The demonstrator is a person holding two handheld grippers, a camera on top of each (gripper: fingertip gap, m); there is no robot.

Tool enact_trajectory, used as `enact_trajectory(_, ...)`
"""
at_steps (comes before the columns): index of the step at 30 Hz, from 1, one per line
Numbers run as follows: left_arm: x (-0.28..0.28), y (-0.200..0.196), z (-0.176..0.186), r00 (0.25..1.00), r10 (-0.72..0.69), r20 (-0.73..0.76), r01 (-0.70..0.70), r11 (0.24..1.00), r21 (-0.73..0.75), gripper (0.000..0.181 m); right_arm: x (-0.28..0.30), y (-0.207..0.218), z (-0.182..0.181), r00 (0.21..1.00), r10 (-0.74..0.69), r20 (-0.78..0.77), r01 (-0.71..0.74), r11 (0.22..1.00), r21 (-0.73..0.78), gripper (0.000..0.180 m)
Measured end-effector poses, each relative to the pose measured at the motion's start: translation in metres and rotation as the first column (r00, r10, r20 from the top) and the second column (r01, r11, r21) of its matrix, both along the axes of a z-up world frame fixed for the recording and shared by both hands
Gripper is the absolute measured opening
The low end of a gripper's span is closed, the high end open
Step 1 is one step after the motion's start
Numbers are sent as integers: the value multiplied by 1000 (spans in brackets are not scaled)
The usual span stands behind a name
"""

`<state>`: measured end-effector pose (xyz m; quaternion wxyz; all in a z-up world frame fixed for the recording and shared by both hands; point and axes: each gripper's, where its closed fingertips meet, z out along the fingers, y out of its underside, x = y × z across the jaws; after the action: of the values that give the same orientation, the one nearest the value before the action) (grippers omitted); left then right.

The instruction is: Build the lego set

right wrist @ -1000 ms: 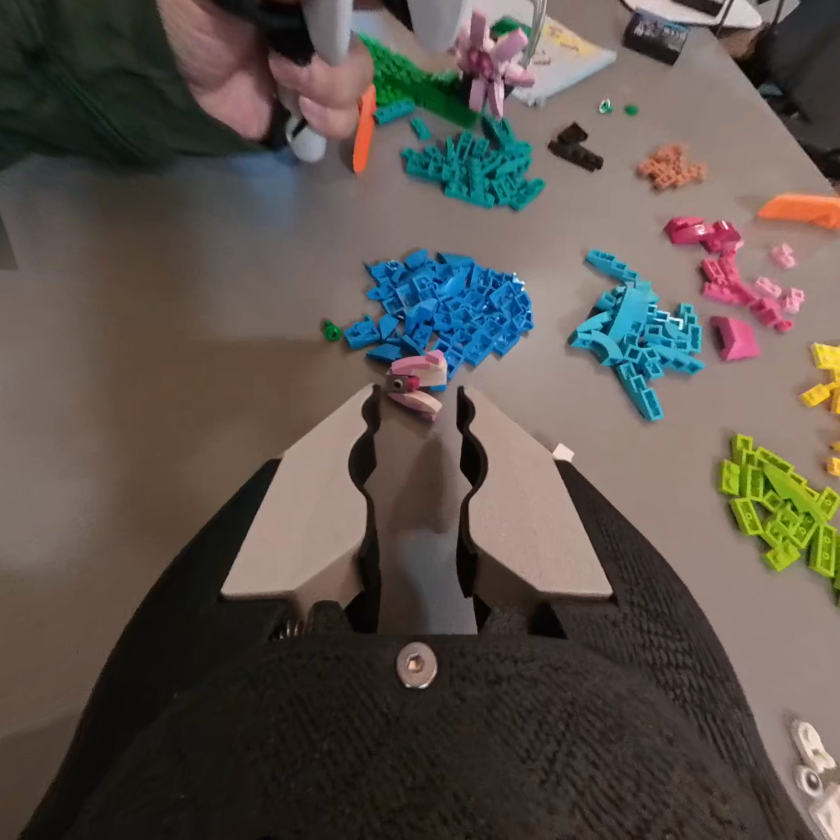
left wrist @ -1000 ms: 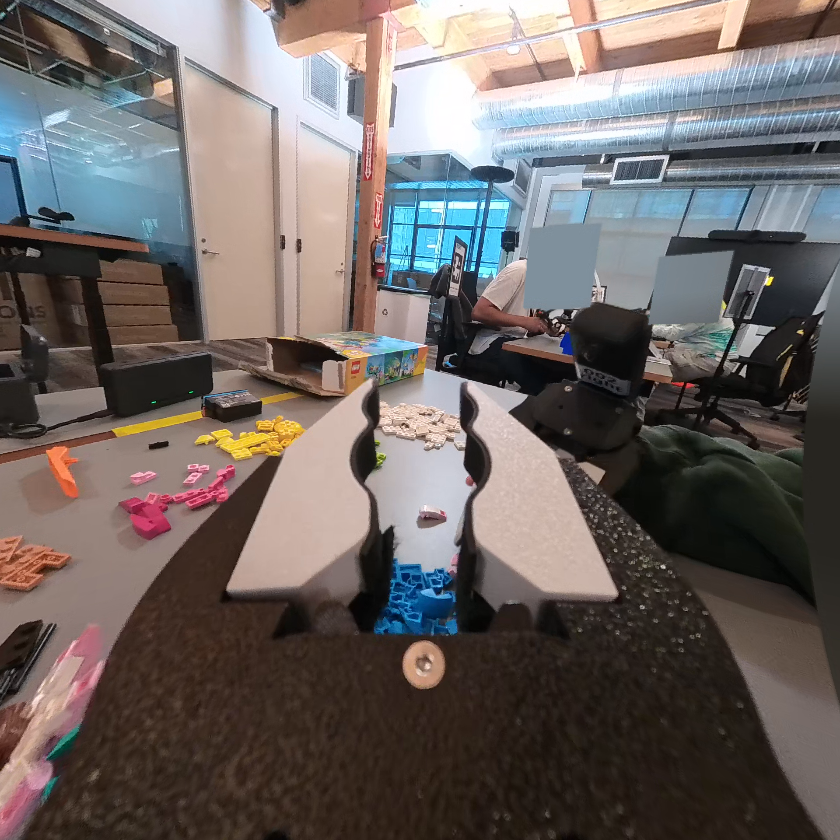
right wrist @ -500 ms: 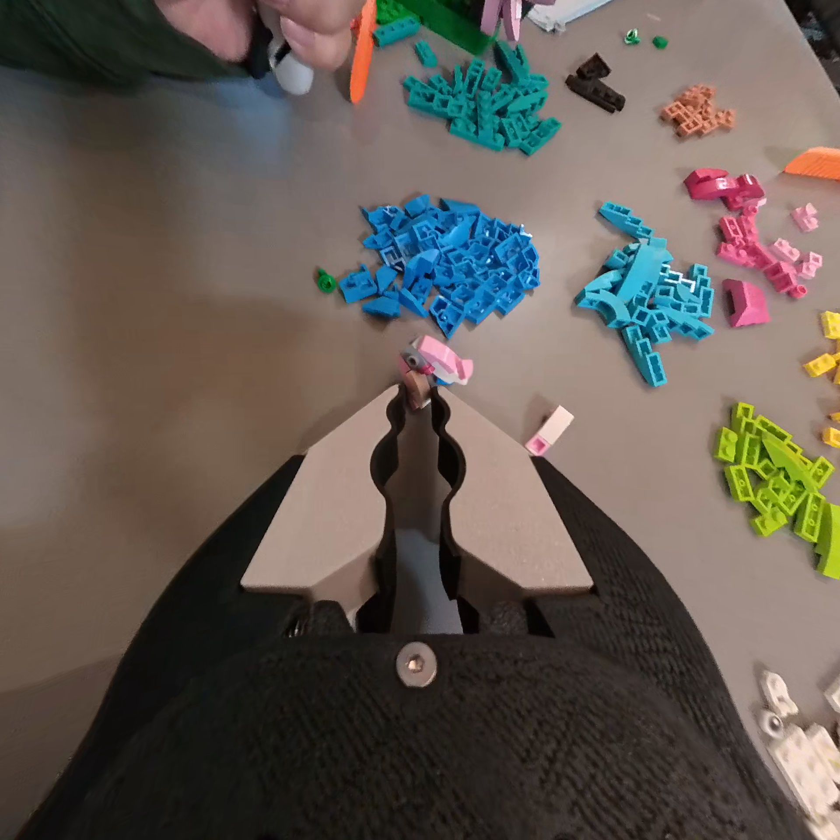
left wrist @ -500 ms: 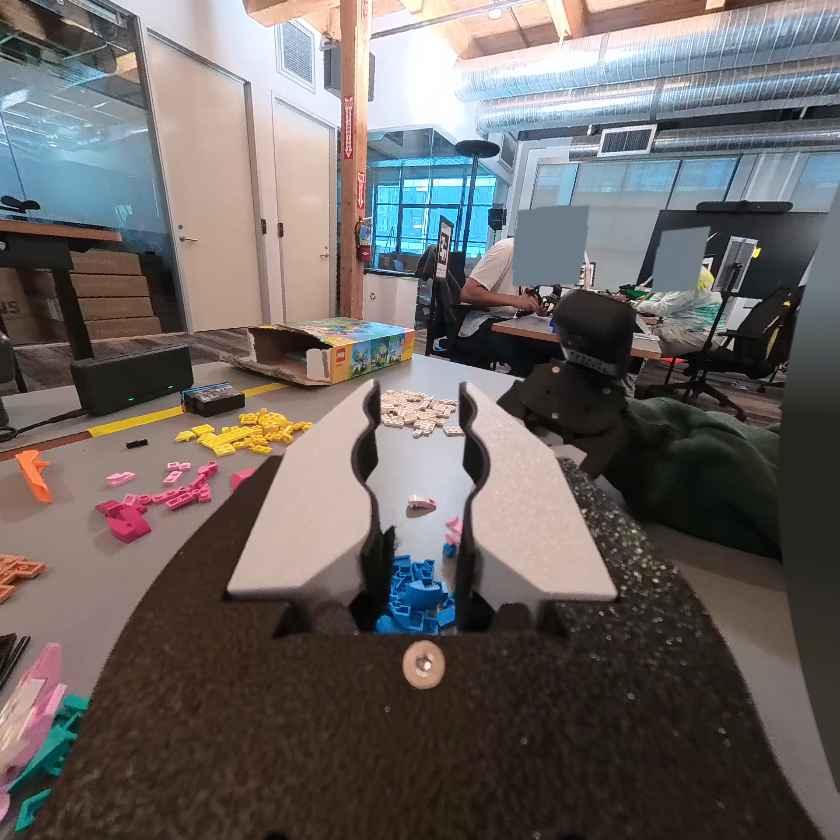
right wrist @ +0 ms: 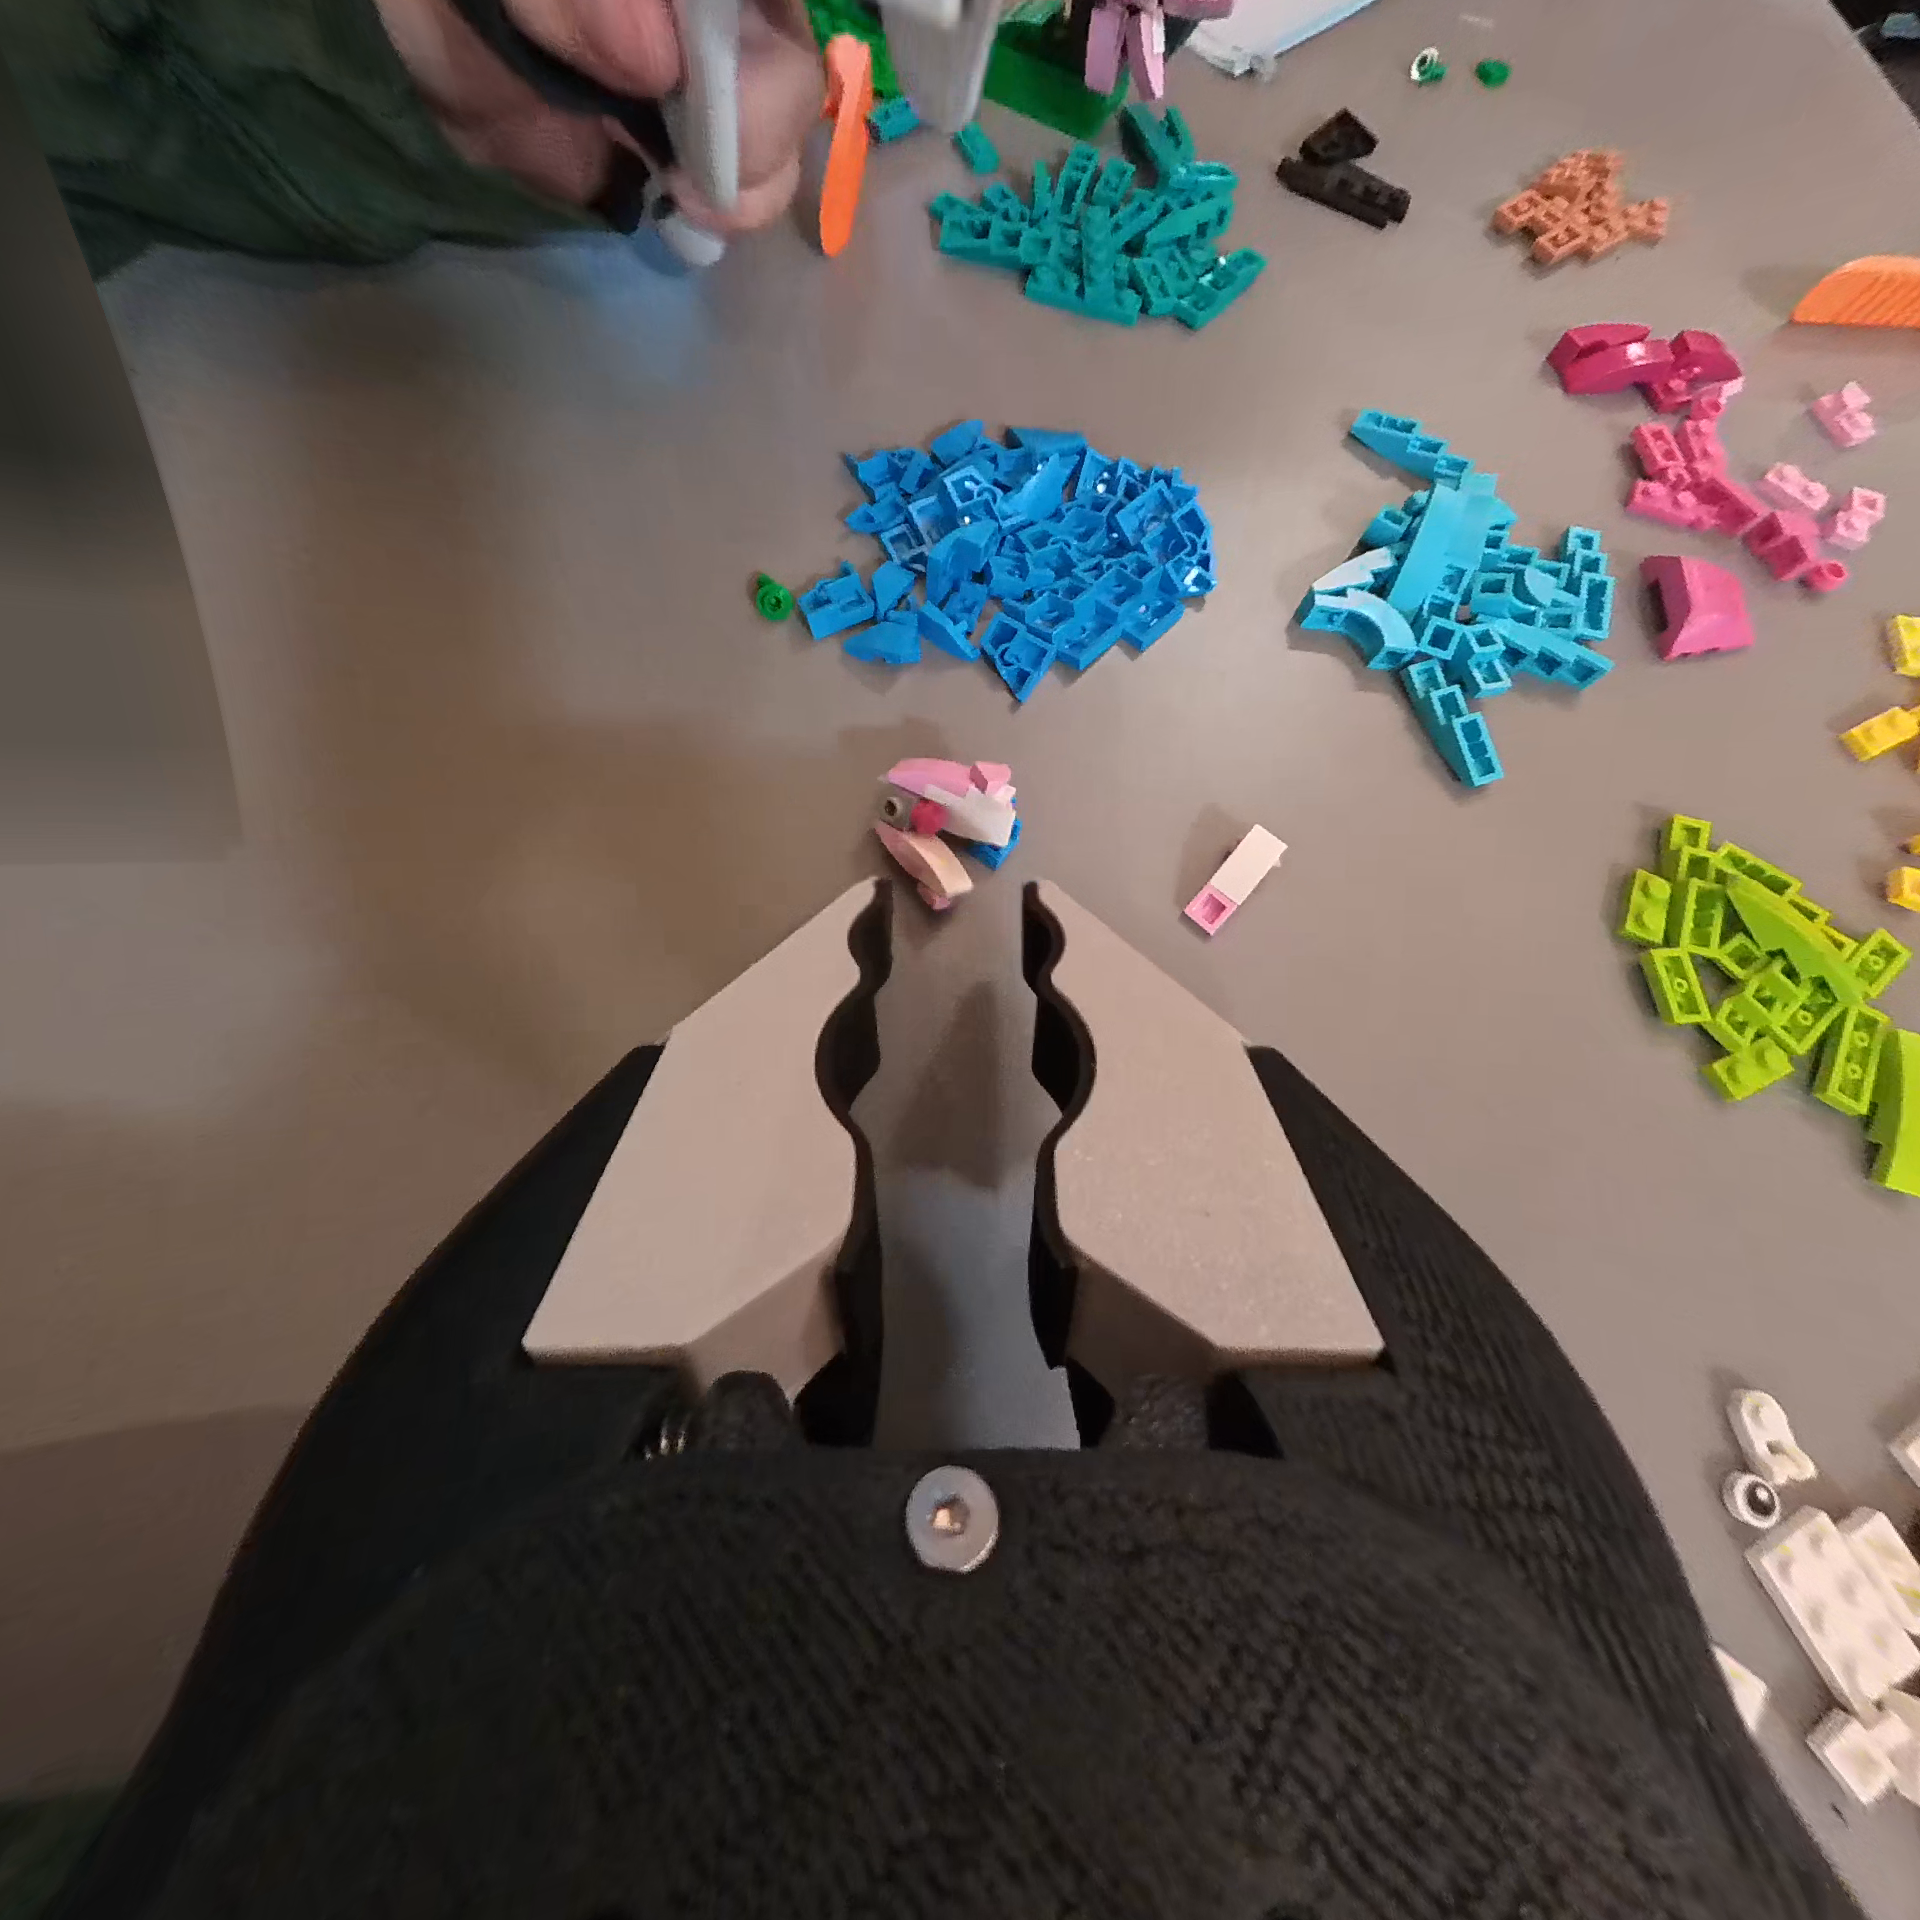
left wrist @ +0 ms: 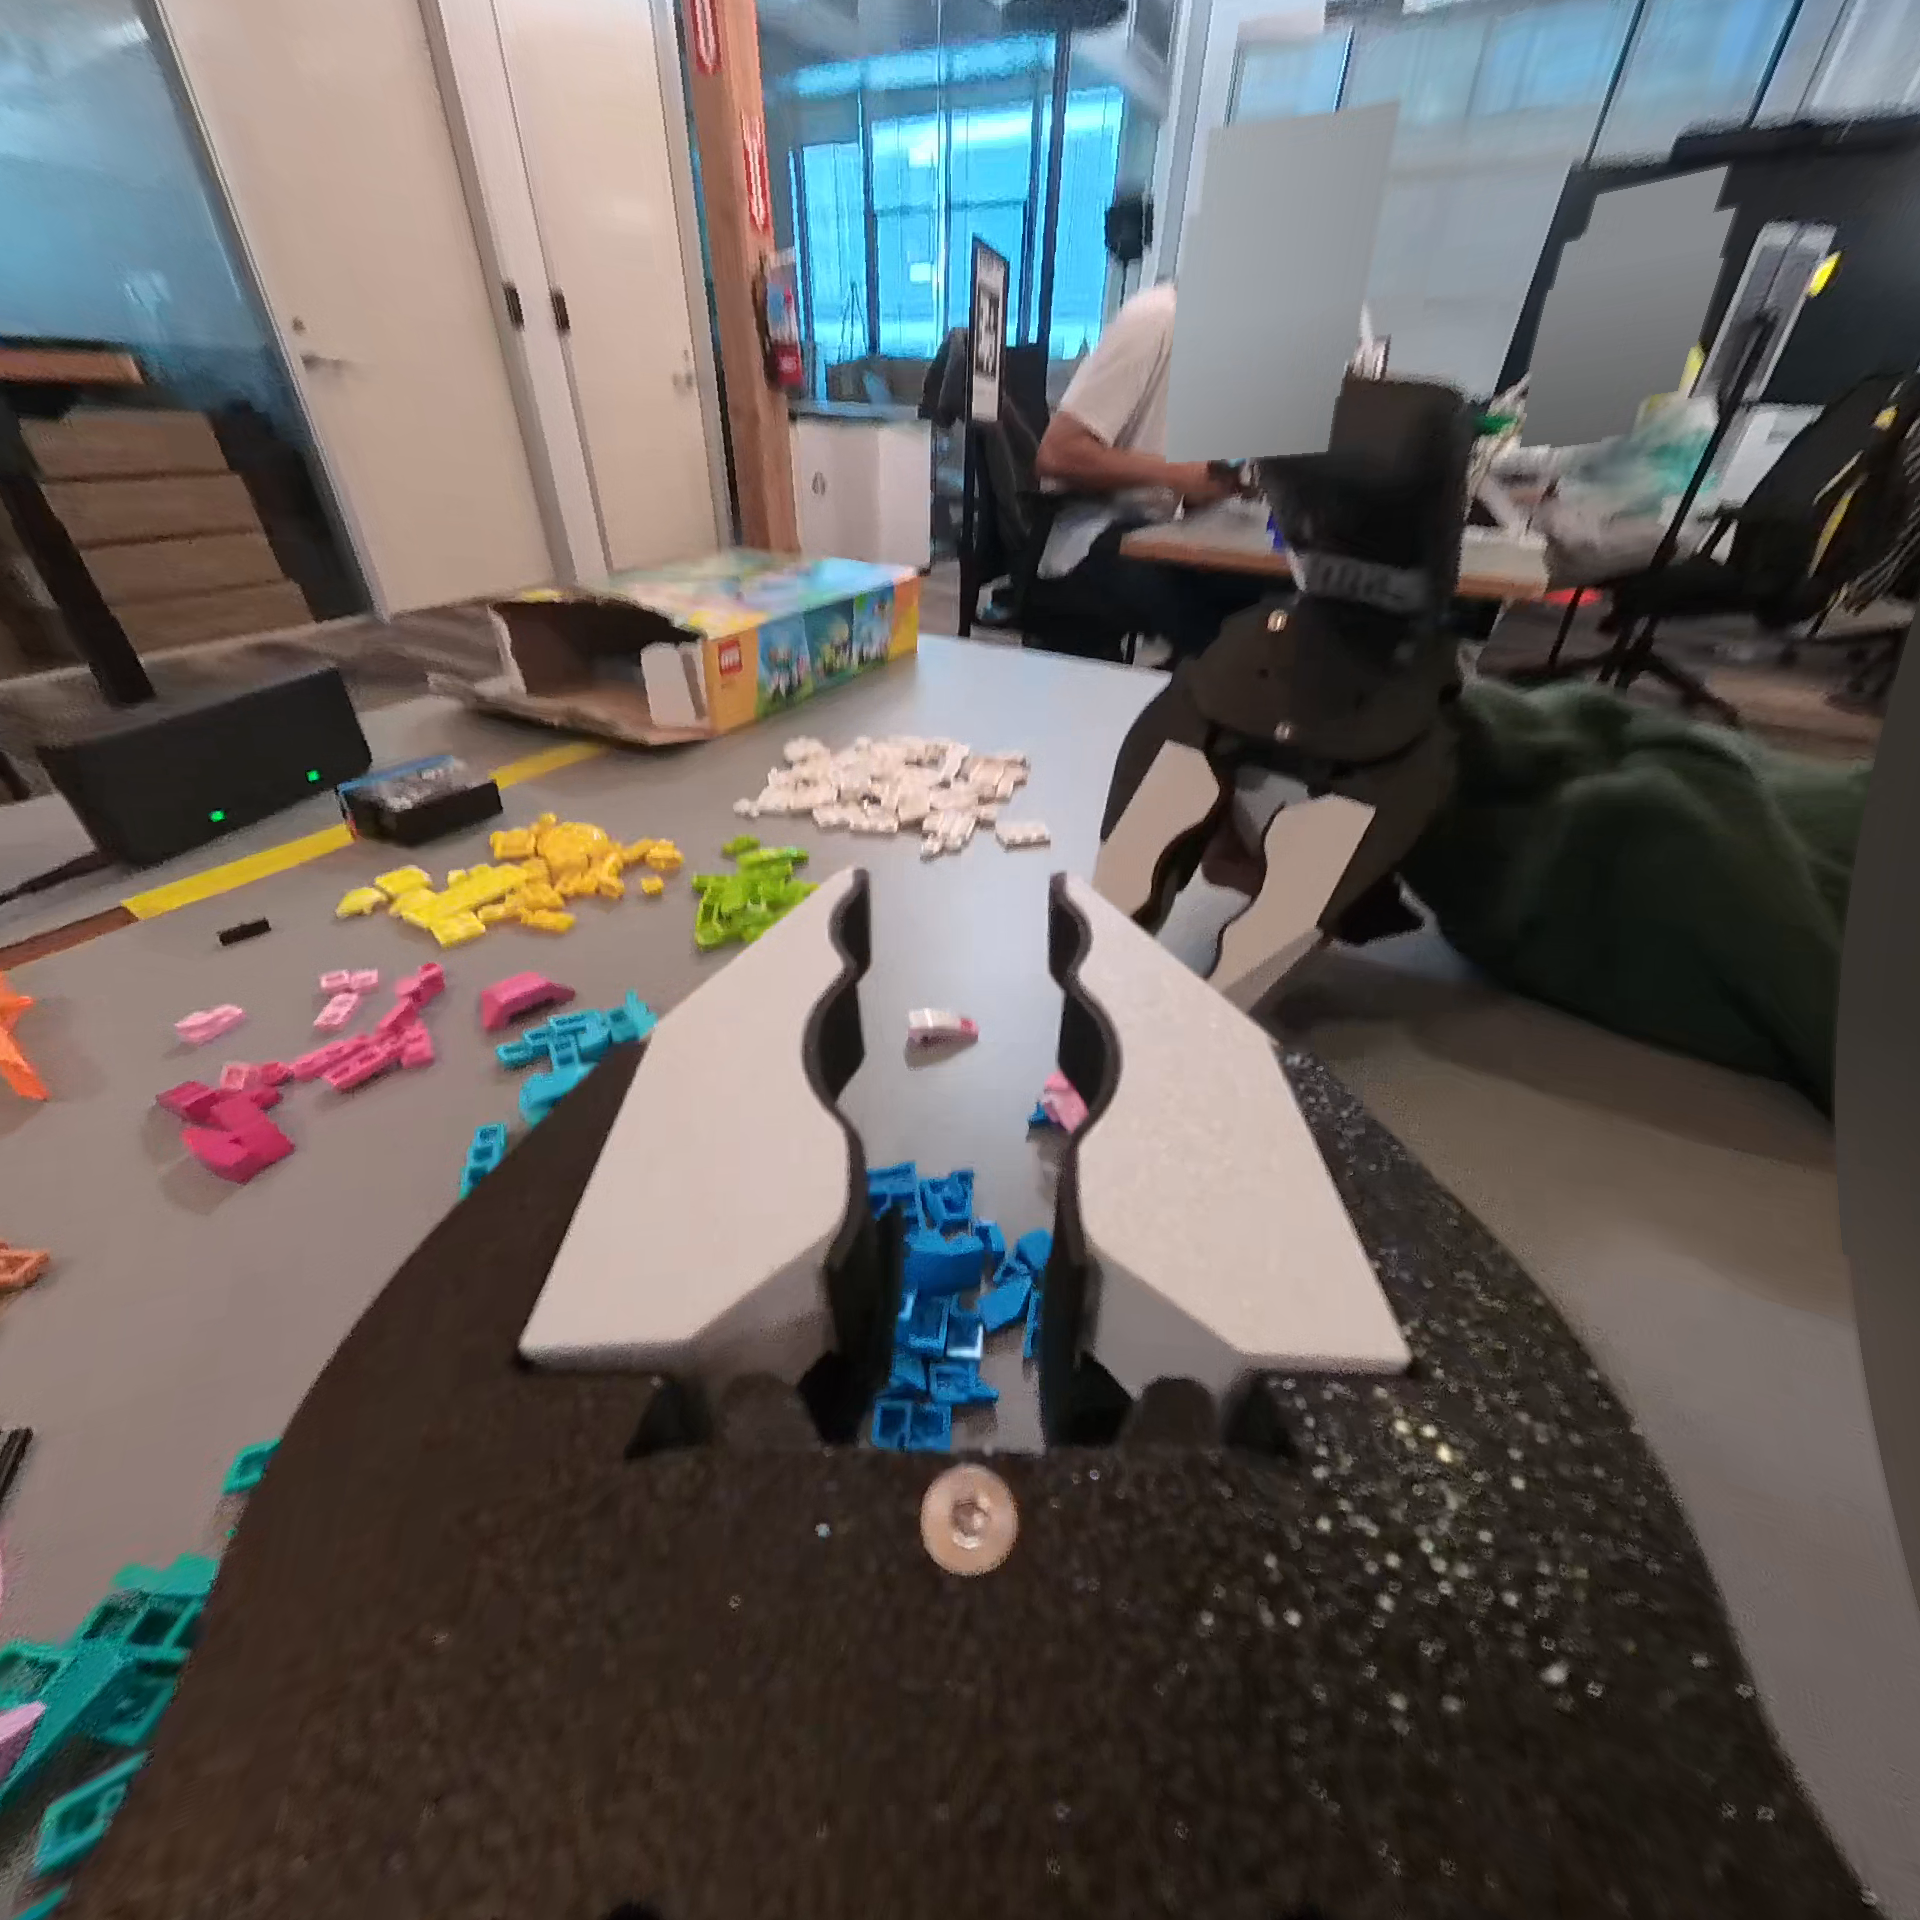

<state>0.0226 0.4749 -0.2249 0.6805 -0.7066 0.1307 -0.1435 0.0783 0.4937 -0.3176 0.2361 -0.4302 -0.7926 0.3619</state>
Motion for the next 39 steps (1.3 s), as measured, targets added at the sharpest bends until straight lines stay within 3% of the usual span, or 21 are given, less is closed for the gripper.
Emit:
enact_trajectory(11,47,-4,-61,972,-224,-66,188,919,-347,31,-1,-14,-9,998,50,31,-49,998,-36,17)
enact_trajectory(18,50,-5,-71,967,-233,-98,177,901,-396,32,3,-17,2,998,68,12,-67,995,-73,12)
enact_trajectory(24,43,-3,-71,972,-189,-137,122,910,-396,32,3,-22,44,985,69,-157,-100,974,-204,18)
enact_trajectory(29,32,1,-62,978,-114,-172,43,928,-371,36,-11,-12,75,944,-34,-328,-46,972,-231,34)
enact_trajectory(31,21,6,-50,977,-37,-208,-35,942,-333,41,-18,-8,104,887,-122,-445,8,968,-249,47)
enact_trajectory(34,-3,15,-28,950,109,-291,-195,939,-283,53,-23,-17,175,742,-246,-624,29,941,-337,59)
enact_trajectory(36,-17,19,-16,918,185,-352,-287,921,-263,59,-25,-27,214,677,-321,-663,45,916,-398,81)
enact_trajectory(39,-30,26,-9,872,234,-431,-376,883,-281,70,-31,-53,234,680,-373,-631,109,903,-416,98)
